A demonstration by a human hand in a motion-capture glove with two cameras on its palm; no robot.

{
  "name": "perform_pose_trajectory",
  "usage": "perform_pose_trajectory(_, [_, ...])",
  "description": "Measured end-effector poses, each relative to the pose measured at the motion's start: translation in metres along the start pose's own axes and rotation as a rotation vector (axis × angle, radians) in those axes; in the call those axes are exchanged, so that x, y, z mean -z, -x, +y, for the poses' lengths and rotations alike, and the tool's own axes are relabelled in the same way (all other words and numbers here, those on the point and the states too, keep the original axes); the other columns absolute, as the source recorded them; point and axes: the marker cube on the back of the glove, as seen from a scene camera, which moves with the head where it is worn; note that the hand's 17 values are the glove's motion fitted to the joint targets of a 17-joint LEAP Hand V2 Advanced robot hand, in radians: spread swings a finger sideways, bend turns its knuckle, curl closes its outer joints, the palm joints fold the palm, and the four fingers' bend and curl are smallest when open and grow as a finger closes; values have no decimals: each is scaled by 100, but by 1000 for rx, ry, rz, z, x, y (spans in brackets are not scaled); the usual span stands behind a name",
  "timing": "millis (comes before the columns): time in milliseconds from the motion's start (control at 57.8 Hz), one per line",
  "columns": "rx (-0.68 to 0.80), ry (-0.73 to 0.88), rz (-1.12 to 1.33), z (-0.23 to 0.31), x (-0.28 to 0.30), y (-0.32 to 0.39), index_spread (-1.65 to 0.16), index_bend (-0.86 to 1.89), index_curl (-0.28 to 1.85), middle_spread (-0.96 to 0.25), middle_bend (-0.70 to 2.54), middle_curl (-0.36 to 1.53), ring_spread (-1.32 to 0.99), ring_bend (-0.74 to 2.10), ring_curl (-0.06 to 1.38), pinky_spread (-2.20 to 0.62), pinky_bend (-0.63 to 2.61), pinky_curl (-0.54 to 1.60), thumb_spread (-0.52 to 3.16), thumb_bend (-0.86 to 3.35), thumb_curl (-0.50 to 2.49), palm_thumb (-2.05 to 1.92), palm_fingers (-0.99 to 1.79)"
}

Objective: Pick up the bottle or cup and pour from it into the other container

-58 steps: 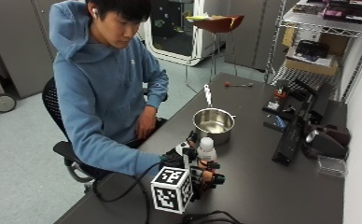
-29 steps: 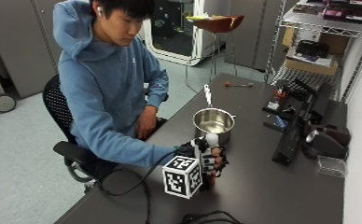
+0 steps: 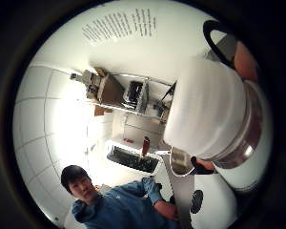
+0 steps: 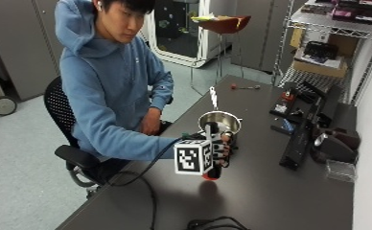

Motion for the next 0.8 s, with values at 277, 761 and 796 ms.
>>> perform_pose_trajectory(277, [87,153,359,-21,-2,61,-11,13,35,-4,28,49,-11,46,43,-13,46,34,28,-4,66,105,111])
perform_pose_trajectory(761, [88,534,1371,-47,-64,139,-11,14,36,-5,28,51,-11,45,45,-14,46,36,25,-4,69,103,114])
perform_pose_trajectory(796, [108,562,1466,-46,-71,143,-11,14,36,-5,28,51,-11,45,45,-14,46,36,25,-4,69,103,114])
